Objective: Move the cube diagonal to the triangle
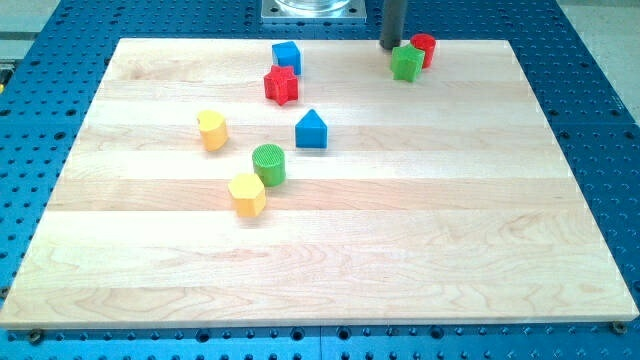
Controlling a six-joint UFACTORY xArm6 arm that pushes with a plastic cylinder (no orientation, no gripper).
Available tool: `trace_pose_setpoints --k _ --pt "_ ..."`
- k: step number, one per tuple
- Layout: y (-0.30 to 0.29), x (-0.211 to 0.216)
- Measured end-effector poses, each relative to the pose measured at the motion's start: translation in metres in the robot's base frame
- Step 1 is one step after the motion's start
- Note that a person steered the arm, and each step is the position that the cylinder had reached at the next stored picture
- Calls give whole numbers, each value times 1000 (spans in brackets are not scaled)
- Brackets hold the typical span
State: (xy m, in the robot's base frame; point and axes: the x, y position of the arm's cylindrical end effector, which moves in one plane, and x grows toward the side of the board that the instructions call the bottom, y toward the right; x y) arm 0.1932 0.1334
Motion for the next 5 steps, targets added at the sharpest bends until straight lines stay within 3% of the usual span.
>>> trace_pose_setpoints --k 1,2,4,5 --pt "36 28" --pt "-2 16" --pt "-136 1" --pt "-175 11"
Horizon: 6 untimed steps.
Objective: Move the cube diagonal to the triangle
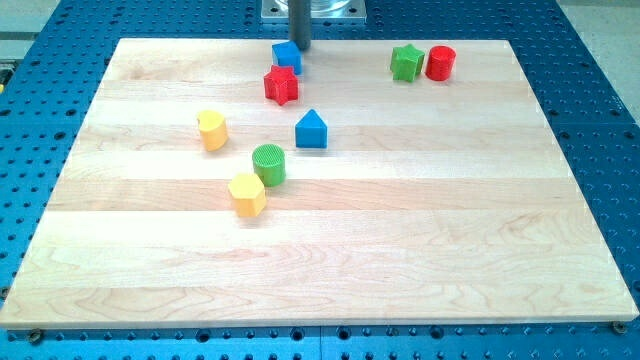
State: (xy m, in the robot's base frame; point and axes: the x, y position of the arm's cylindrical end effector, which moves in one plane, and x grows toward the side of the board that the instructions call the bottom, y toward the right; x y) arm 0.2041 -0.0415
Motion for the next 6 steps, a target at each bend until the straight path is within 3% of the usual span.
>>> trace_pose_setpoints --k 2,3,4,5,6 --pt "-56 26" --pt "49 27" --pt "64 21" --pt "-18 12" --pt "54 45"
